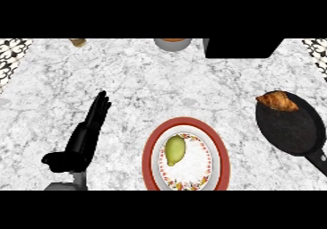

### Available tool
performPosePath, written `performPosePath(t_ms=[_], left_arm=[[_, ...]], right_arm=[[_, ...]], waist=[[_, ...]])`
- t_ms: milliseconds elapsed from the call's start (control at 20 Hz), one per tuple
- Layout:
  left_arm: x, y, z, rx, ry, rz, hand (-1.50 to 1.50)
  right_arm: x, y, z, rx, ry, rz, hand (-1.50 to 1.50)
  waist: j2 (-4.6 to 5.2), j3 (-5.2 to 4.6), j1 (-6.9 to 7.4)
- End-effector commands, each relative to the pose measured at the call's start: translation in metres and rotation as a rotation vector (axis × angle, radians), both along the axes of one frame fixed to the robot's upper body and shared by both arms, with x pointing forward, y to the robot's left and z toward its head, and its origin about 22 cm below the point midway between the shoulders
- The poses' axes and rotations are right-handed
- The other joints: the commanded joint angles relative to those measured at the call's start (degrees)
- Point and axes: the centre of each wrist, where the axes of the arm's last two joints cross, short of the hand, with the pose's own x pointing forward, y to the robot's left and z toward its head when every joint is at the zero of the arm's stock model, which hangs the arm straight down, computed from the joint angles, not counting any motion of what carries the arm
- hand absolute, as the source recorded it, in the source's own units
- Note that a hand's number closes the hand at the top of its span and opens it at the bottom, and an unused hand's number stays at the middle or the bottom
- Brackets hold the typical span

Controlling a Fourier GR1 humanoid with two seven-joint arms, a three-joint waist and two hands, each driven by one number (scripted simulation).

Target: Pick the croissant from the plate and place it in the pan

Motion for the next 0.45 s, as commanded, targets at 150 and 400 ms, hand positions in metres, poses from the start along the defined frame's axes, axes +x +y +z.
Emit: performPosePath(t_ms=[150, 400], left_arm=[[-0.013, -0.014, 0.006, 0.018, -0.007, -0.004, 0.00], [0.000, 0.000, -0.005, 0.002, 0.003, -0.003, 0.00]], right_arm=[[-0.003, -0.002, 0.006, -0.001, -0.036, 0.064, -1.50], [-0.005, 0.014, -0.012, -0.090, -0.071, 0.026, -1.50]], waist=[[-0.03, -0.01, 0.08], [0.02, -0.02, -0.04]])
